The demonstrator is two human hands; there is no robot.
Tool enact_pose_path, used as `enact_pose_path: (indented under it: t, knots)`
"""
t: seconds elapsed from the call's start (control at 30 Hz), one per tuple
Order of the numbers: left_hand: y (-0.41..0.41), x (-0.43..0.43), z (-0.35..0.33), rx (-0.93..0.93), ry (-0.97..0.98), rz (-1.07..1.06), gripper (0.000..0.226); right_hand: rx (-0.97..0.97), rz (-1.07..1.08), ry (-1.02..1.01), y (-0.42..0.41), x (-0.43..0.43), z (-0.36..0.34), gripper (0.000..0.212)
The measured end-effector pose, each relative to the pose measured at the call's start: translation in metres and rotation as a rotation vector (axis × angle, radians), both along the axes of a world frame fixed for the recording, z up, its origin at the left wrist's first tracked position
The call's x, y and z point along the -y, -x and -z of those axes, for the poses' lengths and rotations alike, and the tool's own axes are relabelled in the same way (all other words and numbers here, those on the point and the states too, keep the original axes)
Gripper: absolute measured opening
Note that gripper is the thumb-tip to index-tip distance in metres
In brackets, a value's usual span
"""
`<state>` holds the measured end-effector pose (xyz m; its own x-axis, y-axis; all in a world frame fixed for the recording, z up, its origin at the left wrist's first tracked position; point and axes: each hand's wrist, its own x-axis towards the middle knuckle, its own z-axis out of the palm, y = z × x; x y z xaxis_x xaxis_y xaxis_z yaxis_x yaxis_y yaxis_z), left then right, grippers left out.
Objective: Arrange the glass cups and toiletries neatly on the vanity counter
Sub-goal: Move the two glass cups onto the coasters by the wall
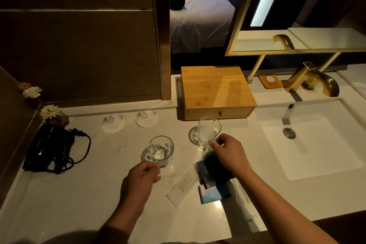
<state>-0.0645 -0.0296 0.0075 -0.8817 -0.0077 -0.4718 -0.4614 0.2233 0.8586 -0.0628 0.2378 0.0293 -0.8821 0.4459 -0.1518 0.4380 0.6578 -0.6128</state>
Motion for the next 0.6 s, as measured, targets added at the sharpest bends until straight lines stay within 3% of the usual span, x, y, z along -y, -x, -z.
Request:
enact_pose_path:
  t: [0.27,0.47,0.6]
  knots:
    - [0.001,0.016,-0.016,-0.069,0.037,-0.034,0.025,-0.092,-0.038,-0.068,-0.019,0.006,-0.008,0.024]
    - [-0.005,0.036,-0.019,-0.073,-0.051,-0.189,0.012,-0.115,-0.112,-0.072,-0.023,0.027,-0.026,0.021]
    - [-0.002,0.050,-0.026,-0.084,-0.095,-0.263,0.016,-0.124,-0.120,0.025,-0.009,0.047,-0.025,0.019]
